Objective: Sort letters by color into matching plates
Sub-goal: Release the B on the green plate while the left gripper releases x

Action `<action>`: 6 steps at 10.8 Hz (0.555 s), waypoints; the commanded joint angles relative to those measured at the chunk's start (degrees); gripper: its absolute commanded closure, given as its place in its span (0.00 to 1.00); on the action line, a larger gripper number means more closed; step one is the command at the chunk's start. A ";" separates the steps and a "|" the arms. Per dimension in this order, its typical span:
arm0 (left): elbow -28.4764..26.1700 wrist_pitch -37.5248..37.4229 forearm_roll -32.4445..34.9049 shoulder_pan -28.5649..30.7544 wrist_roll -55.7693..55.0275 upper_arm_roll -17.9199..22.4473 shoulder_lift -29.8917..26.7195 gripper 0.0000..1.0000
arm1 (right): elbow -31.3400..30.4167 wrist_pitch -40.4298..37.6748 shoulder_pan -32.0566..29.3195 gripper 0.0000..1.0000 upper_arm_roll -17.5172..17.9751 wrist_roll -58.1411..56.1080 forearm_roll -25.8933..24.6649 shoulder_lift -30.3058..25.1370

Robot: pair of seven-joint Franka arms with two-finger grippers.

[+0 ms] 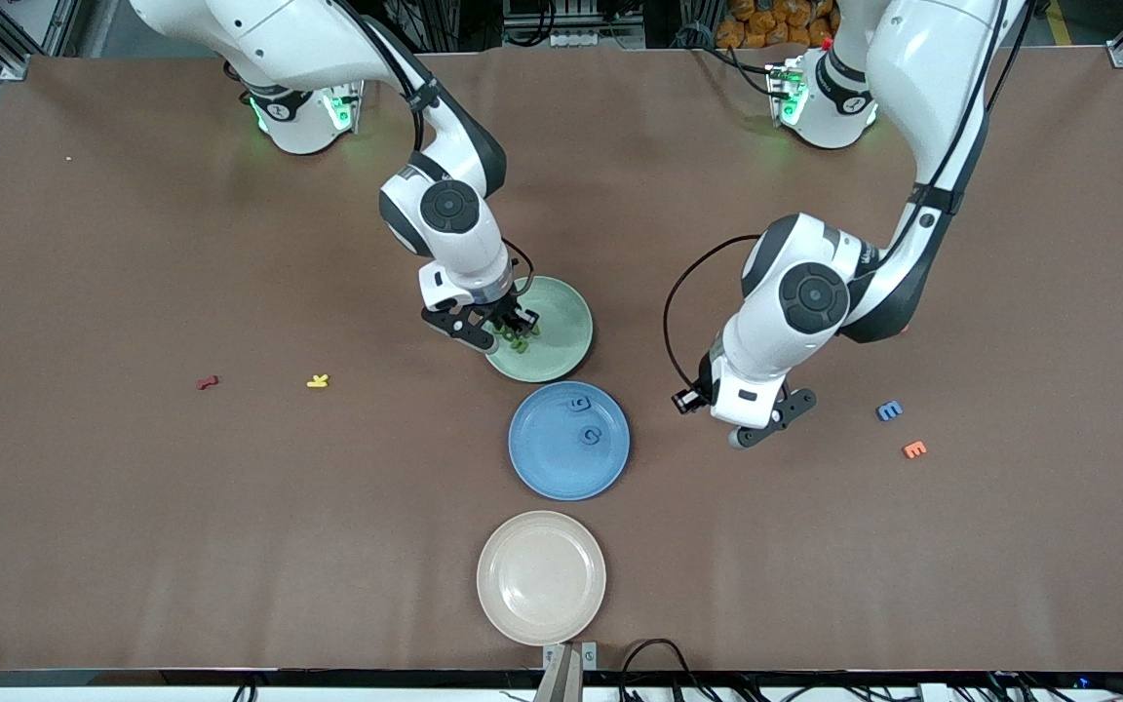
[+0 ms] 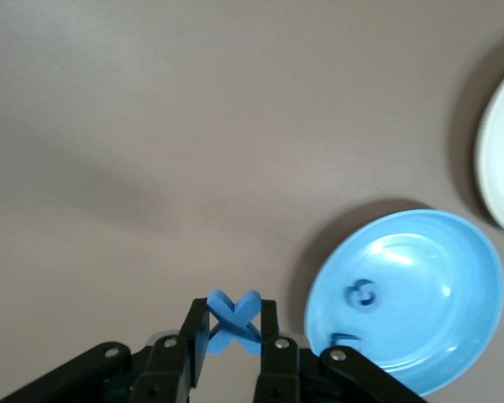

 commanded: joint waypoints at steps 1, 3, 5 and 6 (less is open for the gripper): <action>6.41 2.45 -5.03 -1.74 -0.65 0.31 4.80 1.00 | 1.57 -0.95 0.23 0.06 -0.21 1.31 -0.10 0.78; 6.42 6.93 -5.48 -2.71 -2.14 0.31 5.50 1.00 | 2.26 -2.16 -0.12 0.00 -0.21 1.22 -0.10 0.35; 6.42 12.98 -5.84 -5.16 -4.59 0.39 7.08 1.00 | 6.46 -9.61 -0.48 0.00 -0.21 1.05 -0.10 0.08; 6.33 15.19 -5.84 -6.13 -5.13 0.40 7.78 1.00 | 8.31 -12.43 -0.56 0.00 -0.13 0.87 -0.10 0.08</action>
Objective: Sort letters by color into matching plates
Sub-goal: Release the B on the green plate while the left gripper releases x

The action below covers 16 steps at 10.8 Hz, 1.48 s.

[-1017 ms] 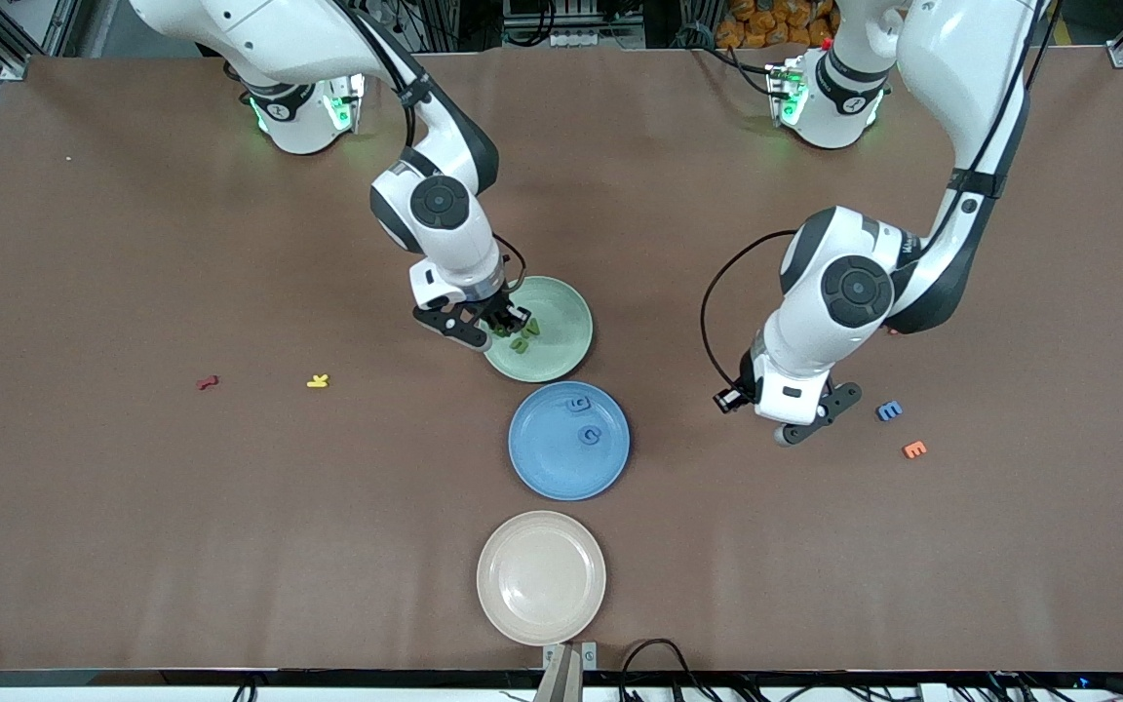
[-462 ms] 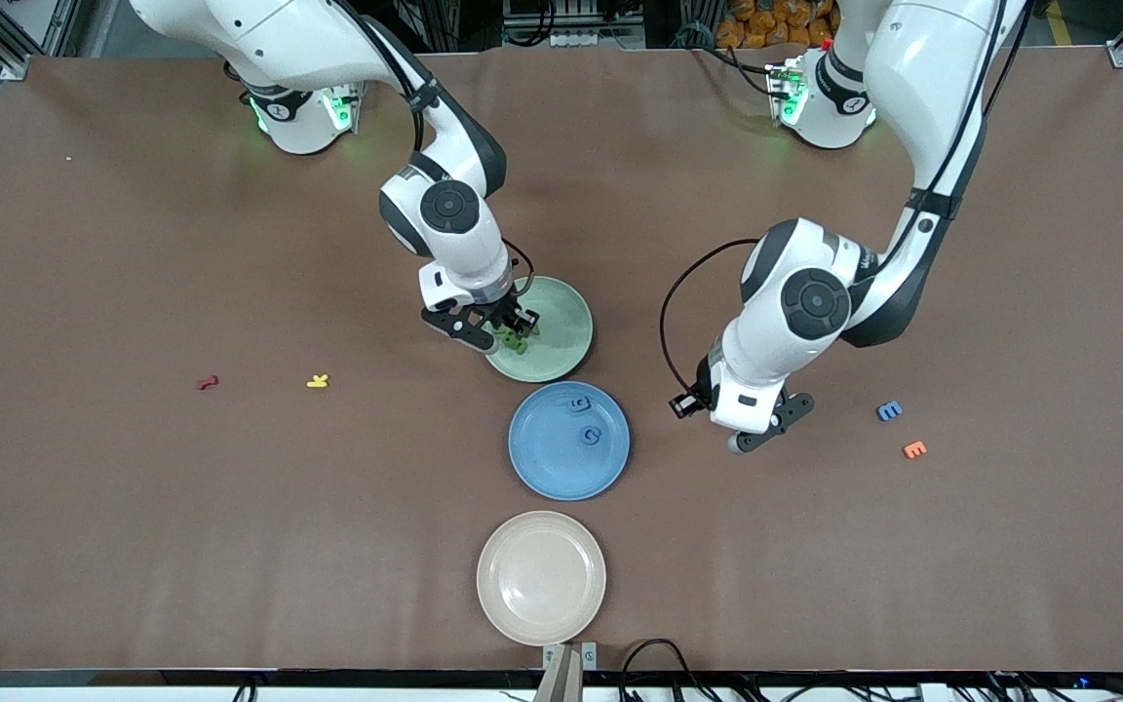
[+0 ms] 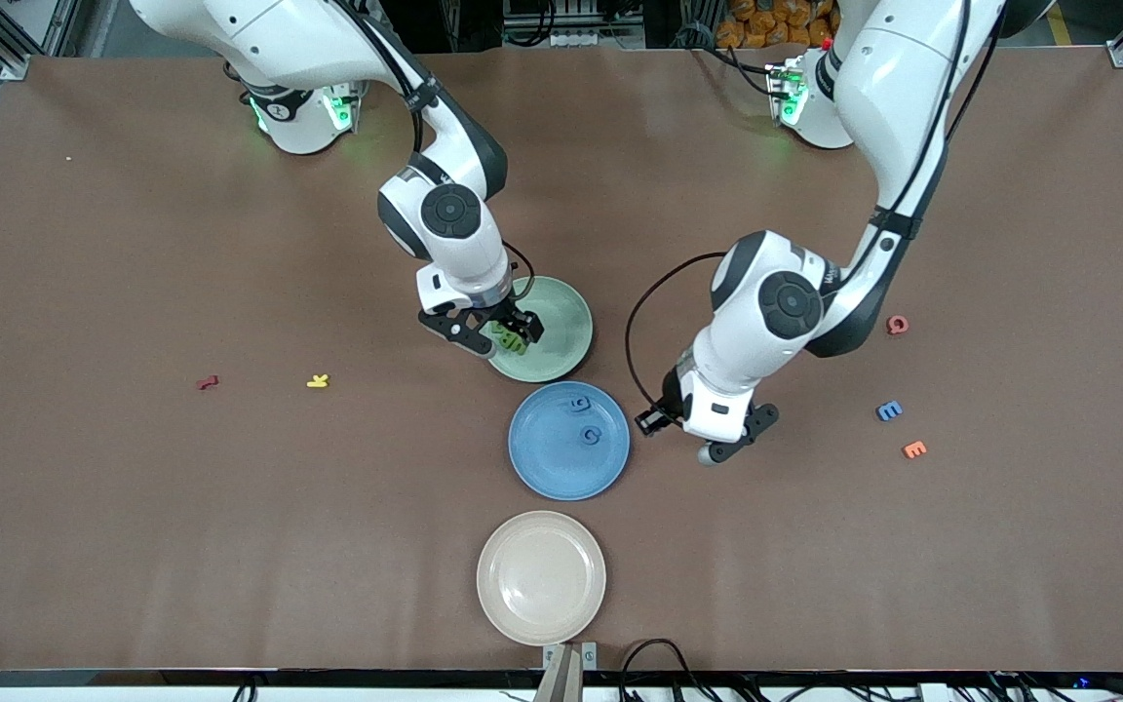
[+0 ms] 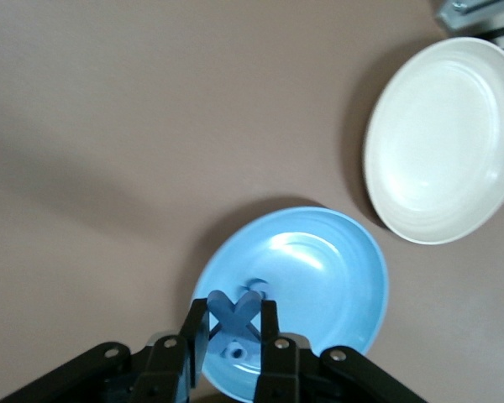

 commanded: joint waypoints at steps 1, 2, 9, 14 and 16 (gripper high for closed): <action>1.48 6.60 -1.53 -3.48 -3.08 0.55 3.06 1.00 | 6.52 -8.99 -0.79 0.00 0.32 0.37 -0.09 -0.12; 1.48 8.54 -1.35 -4.45 -3.87 0.64 3.68 1.00 | 7.32 -10.06 -1.05 0.00 0.32 0.19 -0.09 -0.29; 1.57 13.74 0.83 -6.30 -3.88 1.70 5.71 0.00 | 10.84 -22.36 -5.71 0.00 0.32 -10.95 0.17 -7.32; 0.78 -4.14 10.77 -0.35 1.10 4.16 2.02 0.00 | 14.80 -29.67 -9.57 0.00 -0.03 -19.04 0.70 -11.01; 0.17 -11.11 10.78 3.87 7.00 3.81 -0.87 0.00 | 14.80 -31.15 -11.50 0.00 -0.03 -23.16 0.79 -12.77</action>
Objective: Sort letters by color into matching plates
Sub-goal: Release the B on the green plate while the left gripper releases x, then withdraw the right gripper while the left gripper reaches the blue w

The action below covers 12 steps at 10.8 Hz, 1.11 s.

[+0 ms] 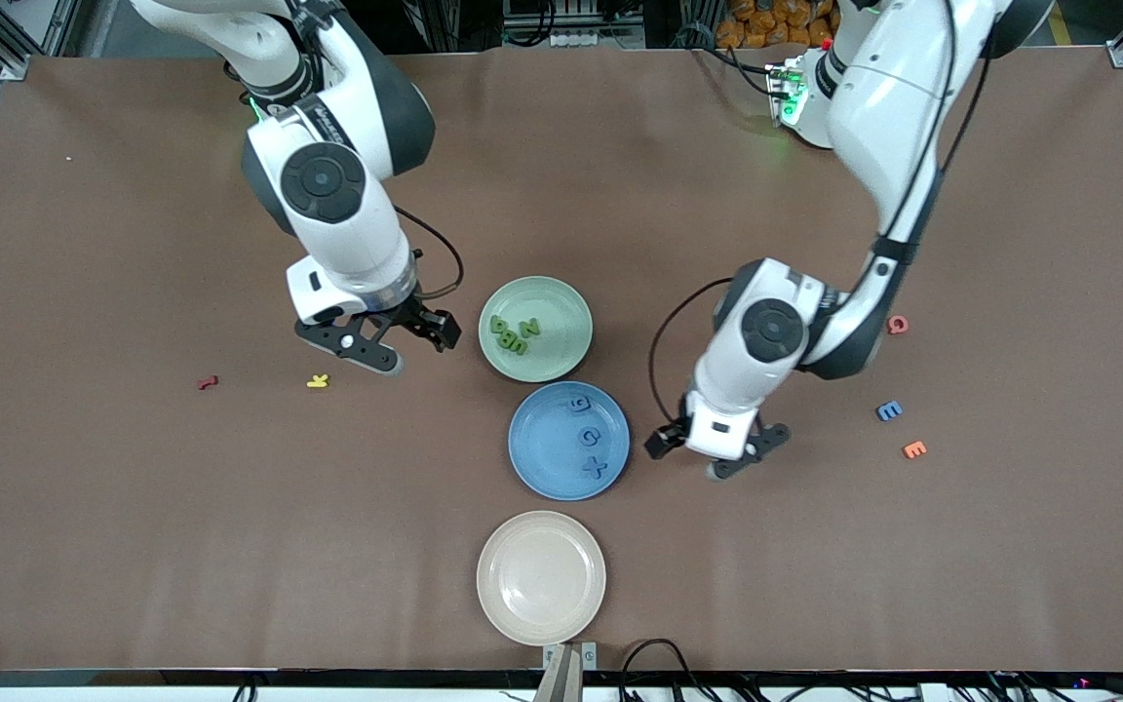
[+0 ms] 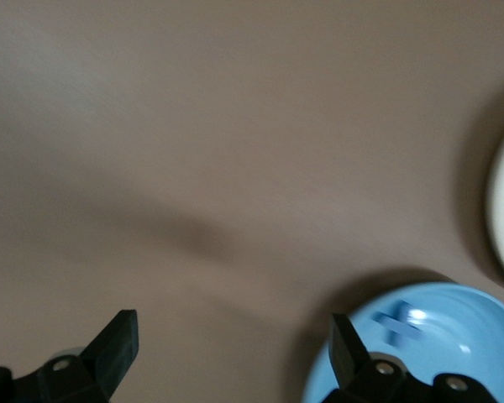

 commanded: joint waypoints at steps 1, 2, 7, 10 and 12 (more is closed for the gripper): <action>-2.38 -7.37 1.61 5.31 5.70 -0.48 -5.45 0.00 | -0.18 -2.89 -3.21 0.00 0.40 -6.87 0.80 -3.33; -3.96 -7.38 1.61 6.63 7.01 -0.48 -6.86 0.00 | -0.18 -3.50 -4.44 0.00 0.40 -9.16 0.80 -4.30; -12.30 -7.47 1.61 13.57 18.33 -0.30 -13.01 0.00 | -0.09 -7.81 -9.72 0.00 0.31 -20.94 1.94 -8.52; -14.78 -8.16 1.69 17.36 24.59 -0.04 -14.52 0.00 | -0.18 -10.09 -10.52 0.00 -3.54 -29.80 3.00 -10.89; -15.05 -10.97 4.57 20.51 24.95 -0.04 -13.73 0.00 | 0.09 -10.89 -11.13 0.00 -5.05 -34.83 3.00 -11.95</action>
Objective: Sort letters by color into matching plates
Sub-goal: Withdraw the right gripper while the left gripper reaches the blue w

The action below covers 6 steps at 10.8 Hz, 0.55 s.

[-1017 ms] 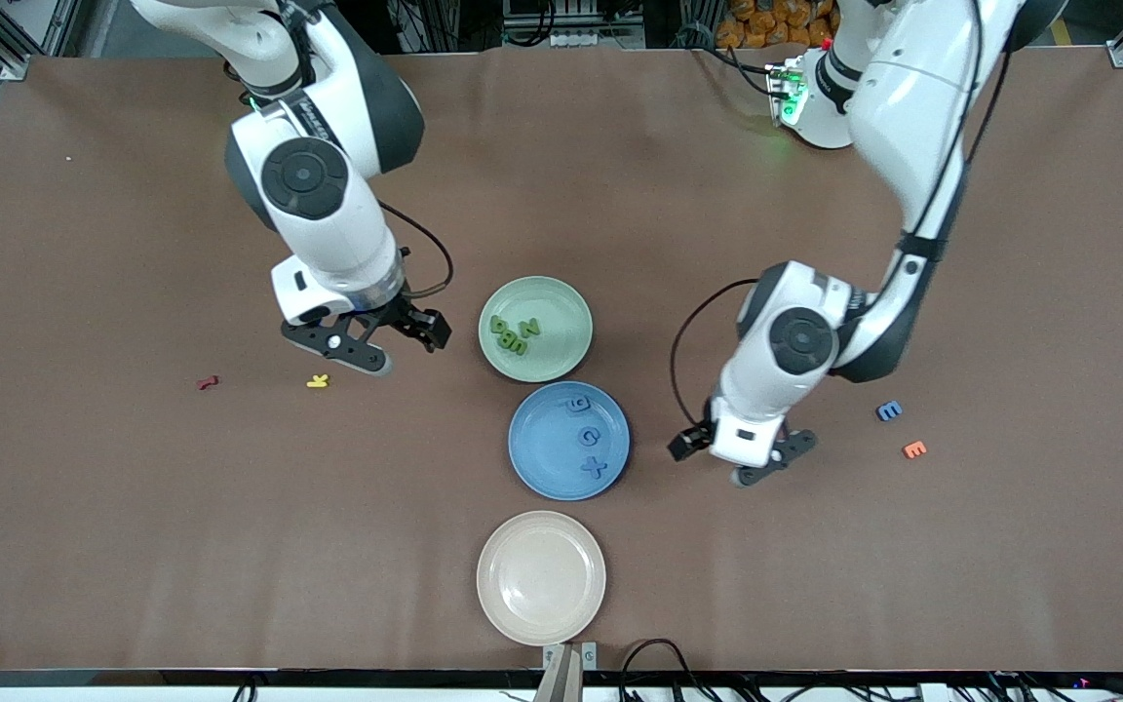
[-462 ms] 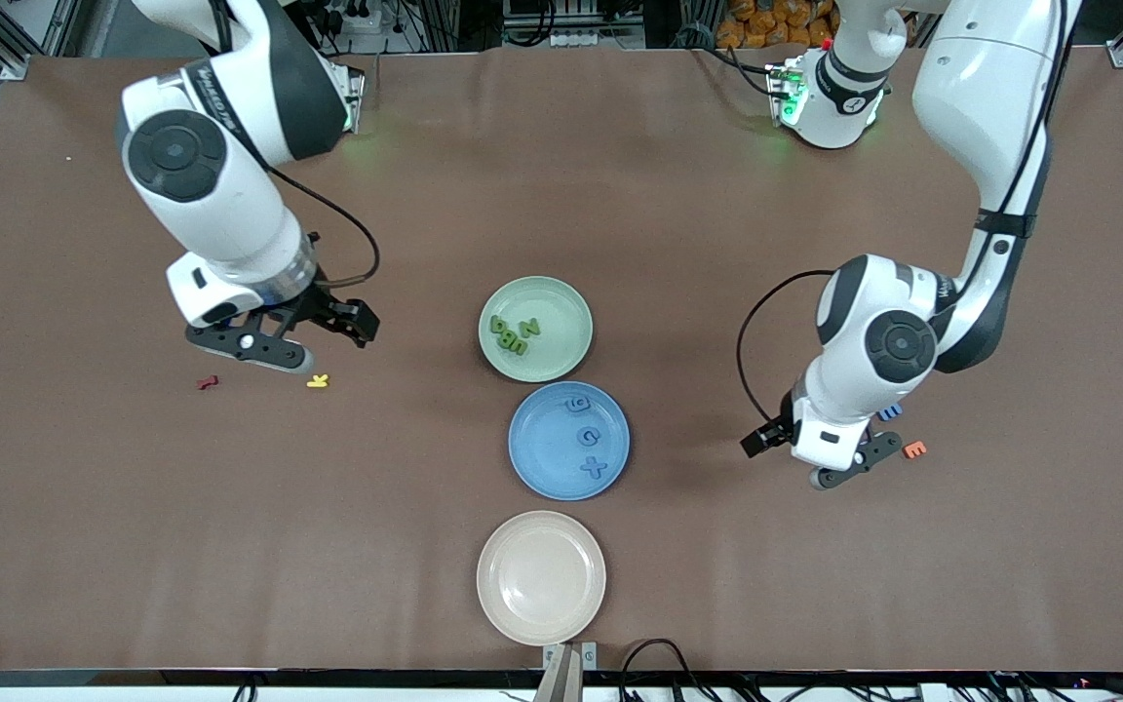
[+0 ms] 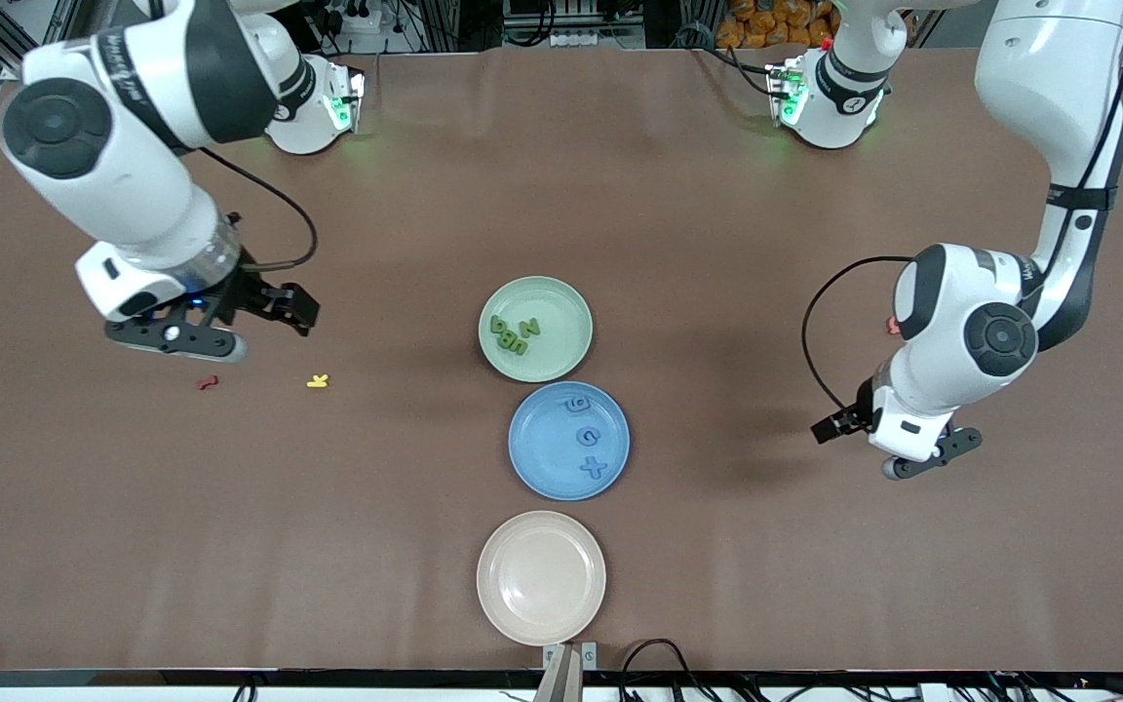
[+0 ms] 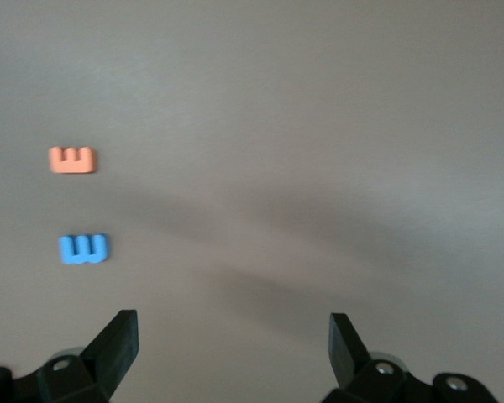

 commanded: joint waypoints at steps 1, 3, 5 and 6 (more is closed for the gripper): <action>-2.06 -4.35 4.46 4.36 0.67 -0.35 -0.46 0.00 | -0.19 -1.90 -2.70 0.00 -1.10 -6.53 1.80 -2.85; -1.97 -5.07 4.56 7.61 0.59 -0.35 0.94 0.00 | 0.59 -3.14 -4.28 0.00 -1.10 -9.43 1.81 -3.91; -1.27 -4.90 4.73 8.94 -0.12 -0.26 2.61 0.00 | 1.39 -3.67 -5.34 0.00 -1.19 -9.70 1.72 -5.05; -0.74 -4.64 4.73 9.38 -1.42 -0.35 3.66 0.00 | 1.30 -3.84 -5.96 0.00 -1.53 -10.48 1.80 -5.75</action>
